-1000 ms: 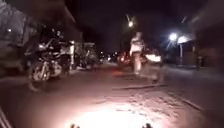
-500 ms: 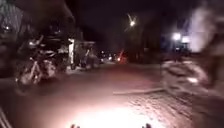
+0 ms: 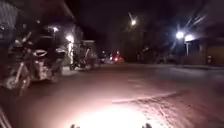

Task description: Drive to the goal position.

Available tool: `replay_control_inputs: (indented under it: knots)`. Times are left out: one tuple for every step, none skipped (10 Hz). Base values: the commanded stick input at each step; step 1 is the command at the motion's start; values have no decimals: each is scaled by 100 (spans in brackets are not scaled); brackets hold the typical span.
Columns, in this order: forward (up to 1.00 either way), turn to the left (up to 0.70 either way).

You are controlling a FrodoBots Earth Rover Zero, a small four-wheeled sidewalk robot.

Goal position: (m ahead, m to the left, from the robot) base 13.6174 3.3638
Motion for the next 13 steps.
replay_control_inputs:
  knots:
    - [70, 0]
    - [70, 0]
    - [70, 0]
    - [70, 0]
    - [70, 0]
    - [70, 0]
    - [70, 0]
    - [70, 0]
    - [70, 0]
    - [70, 0]
    - [70, 0]
    - [70, 0]
    - [70, 0]
